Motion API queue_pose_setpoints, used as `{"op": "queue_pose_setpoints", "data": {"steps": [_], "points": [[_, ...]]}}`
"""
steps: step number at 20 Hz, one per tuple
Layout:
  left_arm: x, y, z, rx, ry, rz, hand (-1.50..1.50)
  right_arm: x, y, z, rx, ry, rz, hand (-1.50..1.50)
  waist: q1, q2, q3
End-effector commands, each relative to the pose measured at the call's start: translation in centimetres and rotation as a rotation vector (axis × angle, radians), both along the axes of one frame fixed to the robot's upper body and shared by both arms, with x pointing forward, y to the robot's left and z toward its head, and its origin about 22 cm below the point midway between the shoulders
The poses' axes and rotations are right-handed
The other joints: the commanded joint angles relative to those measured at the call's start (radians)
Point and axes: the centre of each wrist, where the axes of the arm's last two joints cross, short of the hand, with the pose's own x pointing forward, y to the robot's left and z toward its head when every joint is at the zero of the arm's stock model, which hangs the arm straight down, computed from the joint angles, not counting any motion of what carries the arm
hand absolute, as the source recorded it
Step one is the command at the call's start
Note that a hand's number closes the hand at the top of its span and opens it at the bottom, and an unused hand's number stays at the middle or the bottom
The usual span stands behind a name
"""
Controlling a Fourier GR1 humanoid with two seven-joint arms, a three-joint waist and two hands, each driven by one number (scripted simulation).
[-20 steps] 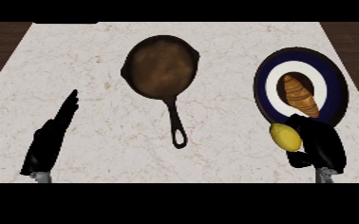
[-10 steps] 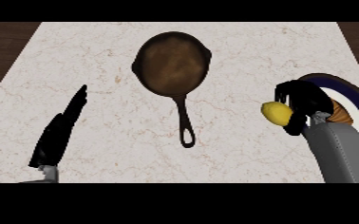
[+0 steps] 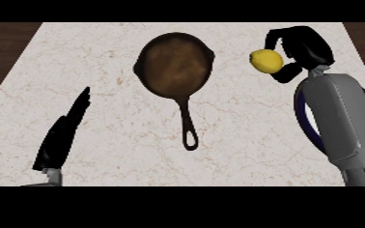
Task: Pick the lemon from the plate and place it in the pan
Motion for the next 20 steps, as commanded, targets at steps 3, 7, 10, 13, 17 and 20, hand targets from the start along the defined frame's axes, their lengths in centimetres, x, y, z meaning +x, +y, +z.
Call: {"op": "queue_pose_setpoints", "data": {"steps": [3, 7, 10, 13, 17, 20], "points": [[-0.8, 0.7, -0.4, 0.006, 0.002, 0.021, 0.0, 3.2, 4.6, 3.2, 0.088, -0.194, 0.163, 1.5, -0.01, -0.003, -0.001], [-0.9, 0.0, 0.3, 0.005, 0.006, 0.021, 0.0, 4.7, 9.7, 4.6, 0.185, -0.158, 0.235, 1.5, -0.014, -0.006, -0.002], [-0.4, 0.5, -2.0, -0.003, 0.014, 0.026, 0.0, 5.0, 13.0, 3.6, 0.241, -0.094, 0.283, 1.5, -0.023, -0.002, -0.003], [0.1, 0.0, 0.8, -0.003, 0.017, 0.001, 0.0, 4.5, 16.9, 2.3, 0.269, -0.045, 0.311, 1.5, -0.022, -0.005, -0.002], [0.2, -0.1, 0.7, 0.002, -0.014, -0.002, 0.0, 5.2, 18.5, 2.6, 0.298, 0.028, 0.262, 1.5, 0.005, 0.006, -0.003], [-0.7, -0.2, -0.1, -0.006, -0.013, -0.04, 0.0, 5.2, 18.9, 2.0, 0.343, 0.084, 0.271, 1.5, 0.037, 0.01, -0.003]]}}
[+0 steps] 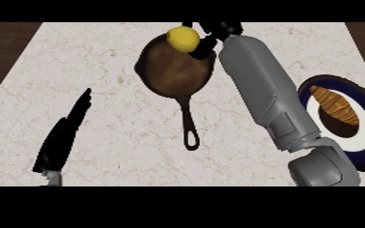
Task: Pick the lemon from the plate and place it in the pan
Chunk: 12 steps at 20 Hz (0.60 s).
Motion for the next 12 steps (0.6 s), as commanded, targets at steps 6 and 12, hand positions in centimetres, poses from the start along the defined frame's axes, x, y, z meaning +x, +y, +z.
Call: {"op": "queue_pose_setpoints", "data": {"steps": [6, 12], "points": [[1.9, -1.9, 0.3, 0.005, -0.015, -0.066, 0.0, -0.6, 1.5, -3.8, -0.108, 0.097, -0.001, 1.5, 0.062, 0.024, -0.001], [2.3, -3.1, 0.7, -0.006, -0.029, -0.119, 0.0, -1.3, 0.4, -7.0, -0.096, 0.335, 0.013, 1.5, 0.109, 0.032, -0.001]]}}
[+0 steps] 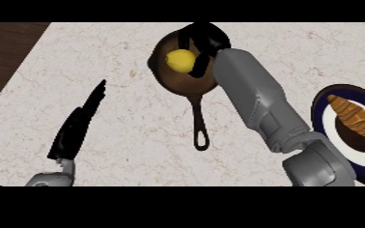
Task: Pick the lemon from the plate and place it in the pan
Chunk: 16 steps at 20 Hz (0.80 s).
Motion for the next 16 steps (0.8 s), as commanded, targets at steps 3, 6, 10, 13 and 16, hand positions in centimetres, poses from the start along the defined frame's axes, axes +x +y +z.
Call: {"op": "queue_pose_setpoints", "data": {"steps": [3, 6, 10, 13, 16], "points": [[0.2, -0.8, 0.3, -0.006, -0.001, -0.052, 0.0, -0.8, -1.2, -3.2, 0.126, 0.333, -0.115, -1.5, 0.044, 0.013, 0.001], [0.6, -1.6, 0.4, -0.01, 0.0, -0.036, 0.0, -0.7, -1.2, -3.2, 0.28, 0.392, -0.12, -1.5, 0.043, 0.006, 0.003], [1.3, -0.9, 0.6, 0.004, -0.006, -0.04, 0.0, -0.4, -1.1, -2.3, 0.469, 0.274, -0.135, -1.5, 0.052, 0.013, 0.004], [1.2, -1.1, 0.8, 0.002, -0.011, -0.023, 0.0, -0.4, -1.6, -2.7, 0.603, 0.204, -0.188, -1.5, 0.031, 0.003, 0.004], [0.8, -0.6, -0.2, -0.003, -0.002, -0.012, 0.0, -0.3, -1.6, -2.3, 0.705, 0.164, -0.26, -1.5, 0.013, 0.003, 0.002]]}}
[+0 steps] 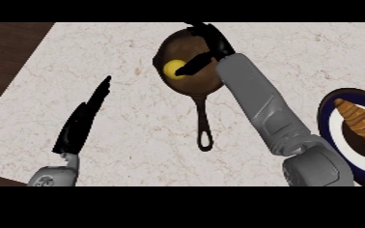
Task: Pick the lemon from the plate and place it in the pan
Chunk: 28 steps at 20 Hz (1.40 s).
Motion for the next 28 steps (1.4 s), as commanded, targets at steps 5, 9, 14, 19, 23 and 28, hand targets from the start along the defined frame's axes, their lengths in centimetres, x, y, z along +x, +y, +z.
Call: {"op": "queue_pose_setpoints", "data": {"steps": [5, 9, 14, 19, 23, 28], "points": [[-0.8, 0.6, -0.2, -0.008, 0.0, 0.045, 0.0, 0.8, -0.8, 1.7, 0.23, -0.037, -0.25, -1.5, -0.053, -0.004, -0.001], [-1.3, 1.5, 0.1, -0.002, 0.015, 0.069, 0.0, 1.3, -4.3, 1.7, 0.273, -0.051, -0.335, -1.5, -0.07, -0.006, 0.0], [-1.2, 1.9, 0.1, 0.004, 0.003, 0.103, 0.0, 1.3, -10.9, 0.6, 0.248, -0.134, -0.308, -1.5, -0.091, -0.006, 0.001], [-1.9, 2.0, -0.6, -0.015, 0.014, 0.08, 0.0, 0.7, -16.8, 0.3, 0.242, -0.172, -0.329, -1.5, -0.092, -0.006, 0.002], [-2.6, 1.9, -1.2, -0.01, 0.008, 0.083, 0.0, 0.7, -20.1, 2.0, 0.233, -0.168, -0.335, -1.5, -0.086, -0.007, 0.002], [-1.9, 1.5, -0.6, -0.025, 0.022, 0.092, 0.0, -0.5, -24.7, 2.2, 0.243, -0.175, -0.313, -1.5, -0.103, -0.012, 0.003]]}}
